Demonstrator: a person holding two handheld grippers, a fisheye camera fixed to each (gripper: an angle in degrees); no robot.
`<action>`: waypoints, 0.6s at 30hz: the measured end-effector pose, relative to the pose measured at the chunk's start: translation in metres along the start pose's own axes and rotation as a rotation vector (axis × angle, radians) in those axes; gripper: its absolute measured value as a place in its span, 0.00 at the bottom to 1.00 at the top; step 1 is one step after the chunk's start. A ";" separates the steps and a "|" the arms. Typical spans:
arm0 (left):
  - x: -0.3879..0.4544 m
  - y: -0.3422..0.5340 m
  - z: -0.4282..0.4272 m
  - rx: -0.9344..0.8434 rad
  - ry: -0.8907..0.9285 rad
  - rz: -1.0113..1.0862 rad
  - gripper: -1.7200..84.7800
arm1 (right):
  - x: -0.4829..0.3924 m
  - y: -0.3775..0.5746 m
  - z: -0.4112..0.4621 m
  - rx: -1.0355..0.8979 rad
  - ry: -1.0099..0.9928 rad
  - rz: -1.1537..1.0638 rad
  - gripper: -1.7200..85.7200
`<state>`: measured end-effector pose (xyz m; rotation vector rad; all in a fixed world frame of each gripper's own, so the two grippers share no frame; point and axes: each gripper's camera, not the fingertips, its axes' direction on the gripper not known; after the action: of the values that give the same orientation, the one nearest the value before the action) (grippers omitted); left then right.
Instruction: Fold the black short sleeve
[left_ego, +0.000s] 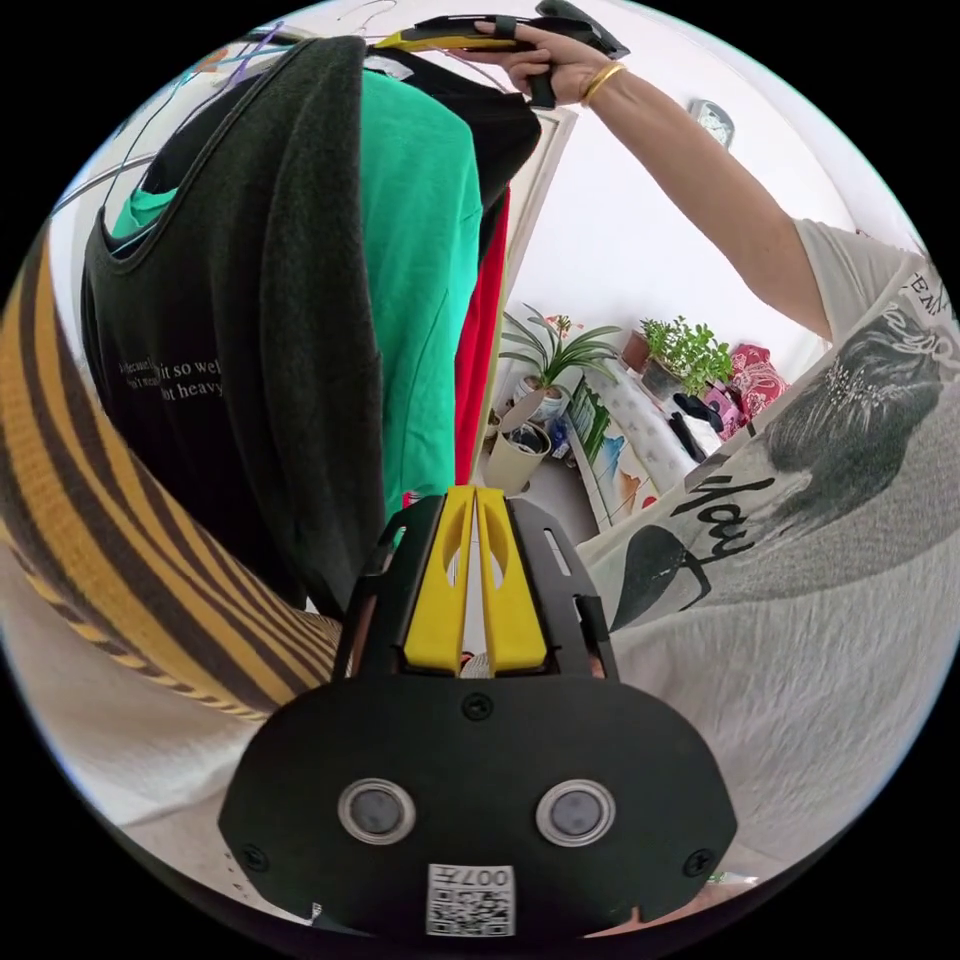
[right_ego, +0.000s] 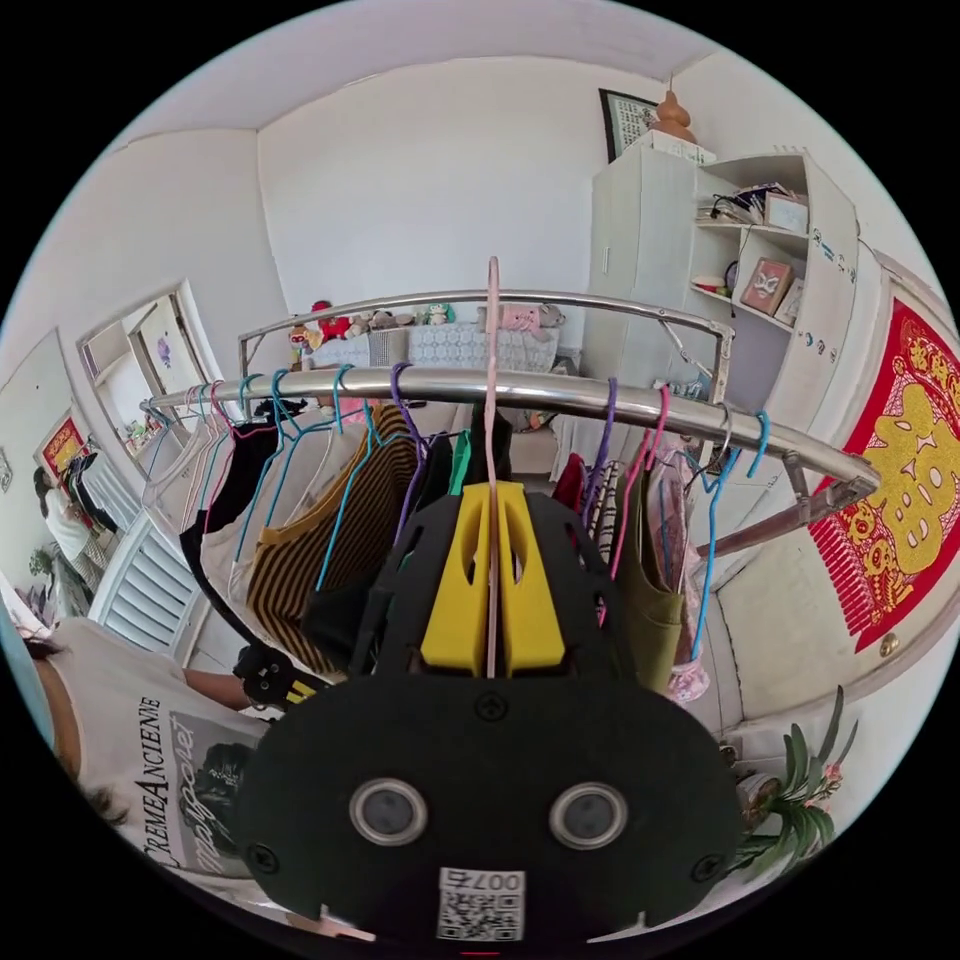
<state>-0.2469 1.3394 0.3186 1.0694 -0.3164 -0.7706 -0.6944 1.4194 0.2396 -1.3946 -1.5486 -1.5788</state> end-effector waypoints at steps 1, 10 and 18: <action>0.001 -0.001 -0.004 0.008 -0.006 0.006 0.01 | -0.002 0.010 -0.015 0.011 0.008 -0.013 0.02; 0.029 -0.040 -0.034 0.067 0.026 0.144 0.01 | 0.002 0.177 -0.183 0.298 -0.057 0.191 0.02; 0.108 -0.120 -0.050 0.265 0.056 0.304 0.02 | -0.075 0.311 -0.354 0.342 0.192 0.301 0.02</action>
<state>-0.1906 1.2663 0.1769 1.2536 -0.5300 -0.4332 -0.4988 1.0016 0.3620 -1.1830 -1.3457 -1.1677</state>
